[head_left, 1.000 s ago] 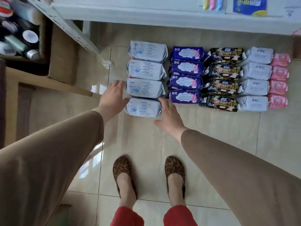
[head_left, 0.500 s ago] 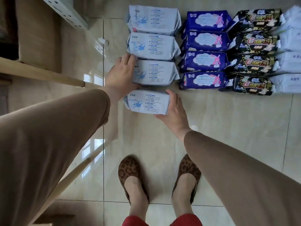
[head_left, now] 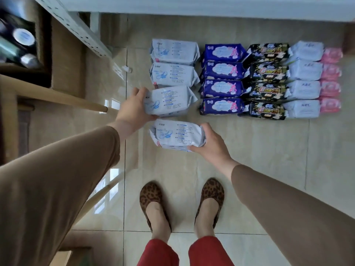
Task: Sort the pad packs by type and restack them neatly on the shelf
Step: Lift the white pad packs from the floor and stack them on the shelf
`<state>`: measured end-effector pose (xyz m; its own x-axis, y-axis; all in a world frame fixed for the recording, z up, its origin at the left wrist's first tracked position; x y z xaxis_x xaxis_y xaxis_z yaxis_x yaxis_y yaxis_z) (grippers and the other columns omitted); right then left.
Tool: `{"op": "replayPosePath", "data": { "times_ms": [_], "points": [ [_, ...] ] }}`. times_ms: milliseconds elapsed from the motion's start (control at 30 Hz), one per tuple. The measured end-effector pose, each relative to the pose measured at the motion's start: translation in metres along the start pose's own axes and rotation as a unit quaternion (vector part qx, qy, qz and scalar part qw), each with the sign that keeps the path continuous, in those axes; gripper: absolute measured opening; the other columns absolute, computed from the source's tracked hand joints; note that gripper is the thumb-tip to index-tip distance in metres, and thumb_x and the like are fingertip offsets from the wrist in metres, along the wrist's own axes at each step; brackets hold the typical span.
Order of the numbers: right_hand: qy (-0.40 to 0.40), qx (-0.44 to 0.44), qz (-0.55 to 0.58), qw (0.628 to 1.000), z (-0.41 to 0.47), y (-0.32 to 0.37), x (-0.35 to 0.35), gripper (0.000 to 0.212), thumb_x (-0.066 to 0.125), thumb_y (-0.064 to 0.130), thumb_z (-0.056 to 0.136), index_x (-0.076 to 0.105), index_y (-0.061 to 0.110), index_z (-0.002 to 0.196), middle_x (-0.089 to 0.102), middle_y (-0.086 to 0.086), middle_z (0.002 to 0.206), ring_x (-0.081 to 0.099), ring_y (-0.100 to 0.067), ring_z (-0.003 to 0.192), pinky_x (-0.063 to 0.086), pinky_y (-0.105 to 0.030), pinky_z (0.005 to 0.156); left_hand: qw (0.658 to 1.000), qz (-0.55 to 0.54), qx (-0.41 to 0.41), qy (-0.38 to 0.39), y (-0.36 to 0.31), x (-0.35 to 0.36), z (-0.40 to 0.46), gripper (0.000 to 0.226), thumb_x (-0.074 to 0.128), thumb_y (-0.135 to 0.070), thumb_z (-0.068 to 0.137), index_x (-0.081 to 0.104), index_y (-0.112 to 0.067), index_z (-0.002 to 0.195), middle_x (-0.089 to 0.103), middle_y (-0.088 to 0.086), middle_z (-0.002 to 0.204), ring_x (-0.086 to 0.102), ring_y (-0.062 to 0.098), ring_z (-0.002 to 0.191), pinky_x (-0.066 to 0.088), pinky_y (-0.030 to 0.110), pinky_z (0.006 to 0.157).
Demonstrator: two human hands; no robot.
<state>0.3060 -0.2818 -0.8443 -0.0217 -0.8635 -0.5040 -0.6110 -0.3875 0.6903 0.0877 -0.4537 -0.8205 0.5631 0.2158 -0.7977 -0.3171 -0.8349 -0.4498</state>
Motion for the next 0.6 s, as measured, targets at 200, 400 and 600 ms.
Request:
{"op": "replayPosePath", "data": {
  "times_ms": [200, 400, 600],
  "points": [
    [-0.037, 0.028, 0.027, 0.999, -0.108, 0.109, -0.142, 0.07, 0.084, 0.064, 0.054, 0.044, 0.035, 0.104, 0.068, 0.022, 0.088, 0.064, 0.002, 0.073, 0.049, -0.022, 0.057, 1.0, -0.025, 0.0, 0.002, -0.079, -0.148, -0.079, 0.076, 0.087, -0.052, 0.056, 0.048, -0.027, 0.116, 0.048, -0.006, 0.102, 0.053, 0.024, 0.098, 0.046, 0.036, 0.081],
    [-0.057, -0.032, 0.128, 0.99, -0.197, 0.284, -0.288, 0.081, 0.088, 0.064, 0.054, 0.053, 0.043, 0.124, 0.07, 0.015, 0.113, 0.069, -0.011, 0.101, 0.058, -0.046, 0.087, 0.994, -0.083, 0.054, -0.051, -0.185, -0.353, -0.15, 0.077, 0.084, -0.054, 0.059, 0.049, -0.031, 0.124, 0.051, -0.009, 0.109, 0.055, 0.018, 0.1, 0.046, 0.033, 0.082],
    [-0.11, -0.143, 0.173, 0.968, -0.256, 0.449, -0.409, 0.058, 0.093, 0.027, 0.064, 0.061, 0.047, 0.108, 0.069, 0.027, 0.109, 0.065, 0.01, 0.101, 0.05, -0.009, 0.083, 0.982, -0.099, 0.11, -0.121, -0.282, -0.548, -0.193, 0.081, 0.075, -0.067, 0.055, 0.048, -0.037, 0.125, 0.053, -0.013, 0.108, 0.054, 0.008, 0.087, 0.039, 0.023, 0.066]
  ]
}}
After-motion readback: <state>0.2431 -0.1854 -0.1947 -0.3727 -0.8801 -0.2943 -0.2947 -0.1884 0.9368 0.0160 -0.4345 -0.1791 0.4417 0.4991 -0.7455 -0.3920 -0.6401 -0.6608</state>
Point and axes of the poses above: each hand's wrist, its own z-axis towards the middle knuckle, its own x-axis out of the palm, y = z × x, the point moved 8 cm from there along z, towards the middle knuckle
